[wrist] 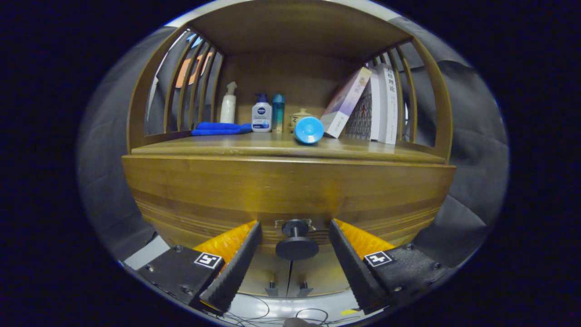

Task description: Pull open the drawer, take out the items inside it, and place them on the countertop above the cabinet.

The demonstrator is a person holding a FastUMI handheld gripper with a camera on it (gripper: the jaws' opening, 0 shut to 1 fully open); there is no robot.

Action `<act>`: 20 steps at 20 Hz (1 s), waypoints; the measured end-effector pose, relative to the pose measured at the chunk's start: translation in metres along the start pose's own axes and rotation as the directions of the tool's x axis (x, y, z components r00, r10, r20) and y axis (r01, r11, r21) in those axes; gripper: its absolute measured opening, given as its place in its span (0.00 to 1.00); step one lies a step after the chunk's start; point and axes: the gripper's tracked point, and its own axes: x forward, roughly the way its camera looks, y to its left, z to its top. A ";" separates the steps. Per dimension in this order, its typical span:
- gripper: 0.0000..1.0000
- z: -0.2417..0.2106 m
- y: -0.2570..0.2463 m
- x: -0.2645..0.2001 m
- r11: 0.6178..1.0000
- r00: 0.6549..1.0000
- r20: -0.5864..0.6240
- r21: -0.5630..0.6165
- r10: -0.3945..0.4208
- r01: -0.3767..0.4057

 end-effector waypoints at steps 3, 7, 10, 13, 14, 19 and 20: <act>0.99 -0.001 0.002 0.007 0.999 1.000 -0.012 0.047 0.020 -0.020; 0.98 0.000 -0.001 0.008 0.998 0.999 -0.036 0.055 0.035 -0.033; 1.00 0.006 -0.004 -0.007 0.998 0.999 -0.032 0.045 0.039 -0.038; 1.00 0.012 -0.007 -0.041 0.999 0.999 0.001 0.002 0.044 -0.044; 1.00 0.014 -0.009 -0.055 0.999 0.999 0.014 -0.013 0.044 -0.044; 0.99 0.027 -0.005 -0.146 0.997 0.993 0.091 -0.001 0.071 -0.071; 1.00 0.033 -0.004 -0.164 0.997 0.991 0.114 0.005 0.077 -0.078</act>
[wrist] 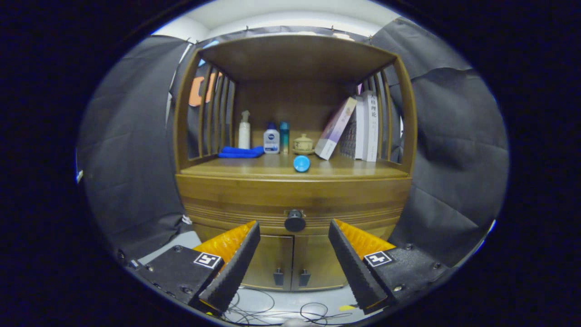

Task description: Pull open the drawer, take out the items inside it, and place them on the countertop above the cabinet.

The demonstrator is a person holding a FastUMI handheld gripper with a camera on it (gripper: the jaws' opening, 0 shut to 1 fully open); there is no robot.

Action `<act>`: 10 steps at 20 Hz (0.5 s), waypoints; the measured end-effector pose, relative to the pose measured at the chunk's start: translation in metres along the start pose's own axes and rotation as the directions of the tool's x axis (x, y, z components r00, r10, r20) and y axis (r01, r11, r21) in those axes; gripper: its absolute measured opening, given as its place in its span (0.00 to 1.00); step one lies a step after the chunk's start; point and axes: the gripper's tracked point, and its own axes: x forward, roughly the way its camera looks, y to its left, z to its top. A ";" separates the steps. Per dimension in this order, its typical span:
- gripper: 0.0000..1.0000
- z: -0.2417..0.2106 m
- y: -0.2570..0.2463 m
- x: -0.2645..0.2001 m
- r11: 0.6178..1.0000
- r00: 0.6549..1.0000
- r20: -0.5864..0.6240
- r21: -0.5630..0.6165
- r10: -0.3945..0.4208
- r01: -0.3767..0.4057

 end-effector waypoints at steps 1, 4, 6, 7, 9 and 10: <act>1.00 0.007 -0.001 -0.015 1.000 1.000 0.018 0.003 -0.005 0.005; 0.99 0.022 0.000 -0.054 1.000 0.999 0.052 0.011 -0.012 0.011; 1.00 0.034 -0.002 -0.074 1.000 0.997 0.073 0.018 -0.012 0.010; 1.00 0.040 -0.002 -0.084 1.000 0.997 0.080 0.023 -0.010 0.008; 0.99 0.047 -0.002 -0.104 1.000 0.995 0.101 0.027 -0.013 0.010; 0.99 0.050 -0.004 -0.113 1.000 0.993 0.117 0.024 -0.015 0.013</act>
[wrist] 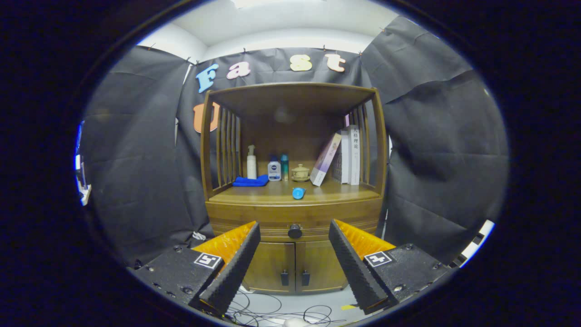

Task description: Pull open the drawer, take out the items inside it, and place them on the countertop above the cabinet.

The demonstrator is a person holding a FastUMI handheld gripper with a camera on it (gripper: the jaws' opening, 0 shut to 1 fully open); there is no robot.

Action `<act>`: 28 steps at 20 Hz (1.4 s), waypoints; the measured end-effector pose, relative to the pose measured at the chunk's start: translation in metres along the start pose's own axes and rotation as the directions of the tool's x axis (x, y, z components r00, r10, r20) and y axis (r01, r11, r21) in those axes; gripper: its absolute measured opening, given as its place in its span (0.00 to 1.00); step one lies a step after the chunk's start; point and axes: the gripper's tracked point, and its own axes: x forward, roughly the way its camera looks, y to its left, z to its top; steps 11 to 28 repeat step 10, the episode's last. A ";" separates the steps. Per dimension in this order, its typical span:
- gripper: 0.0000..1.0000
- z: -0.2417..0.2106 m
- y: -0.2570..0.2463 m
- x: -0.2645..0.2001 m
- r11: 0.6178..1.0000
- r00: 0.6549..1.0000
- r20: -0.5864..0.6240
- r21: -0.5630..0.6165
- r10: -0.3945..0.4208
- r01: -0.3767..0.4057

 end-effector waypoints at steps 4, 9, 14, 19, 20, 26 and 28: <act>0.99 0.002 -0.001 -0.017 0.999 1.000 0.017 -0.033 -0.009 0.009; 0.99 0.003 0.008 -0.025 0.998 1.000 0.031 -0.070 0.003 -0.001; 0.99 0.004 0.009 -0.025 0.998 1.000 0.028 -0.064 0.005 -0.003; 0.99 0.004 0.009 -0.025 0.998 1.000 0.028 -0.064 0.005 -0.003; 0.99 0.004 0.009 -0.025 0.998 1.000 0.028 -0.064 0.005 -0.003; 0.99 0.004 0.009 -0.025 0.998 1.000 0.028 -0.064 0.005 -0.003; 0.99 0.004 0.009 -0.025 0.998 1.000 0.028 -0.064 0.005 -0.003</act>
